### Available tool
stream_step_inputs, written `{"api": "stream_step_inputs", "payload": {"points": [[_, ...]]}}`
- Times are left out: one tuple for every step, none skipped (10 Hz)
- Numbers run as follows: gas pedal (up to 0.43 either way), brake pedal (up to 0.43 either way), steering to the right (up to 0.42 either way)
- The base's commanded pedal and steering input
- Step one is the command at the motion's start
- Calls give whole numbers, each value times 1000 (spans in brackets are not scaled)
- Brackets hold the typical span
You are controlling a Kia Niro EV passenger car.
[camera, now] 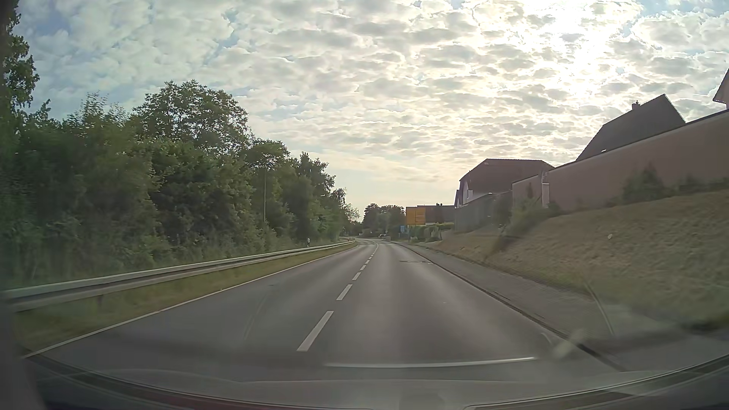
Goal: Follow the waypoints while adhering to traffic rules and regulations
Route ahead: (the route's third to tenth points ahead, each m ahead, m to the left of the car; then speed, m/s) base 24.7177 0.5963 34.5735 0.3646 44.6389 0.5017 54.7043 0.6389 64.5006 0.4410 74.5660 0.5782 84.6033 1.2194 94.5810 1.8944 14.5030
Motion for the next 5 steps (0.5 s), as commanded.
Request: {"api": "stream_step_inputs", "payload": {"points": [[0, 30, 1], [0, 30, 1], [0, 30, 1], [0, 30, 1], [0, 30, 1]]}}
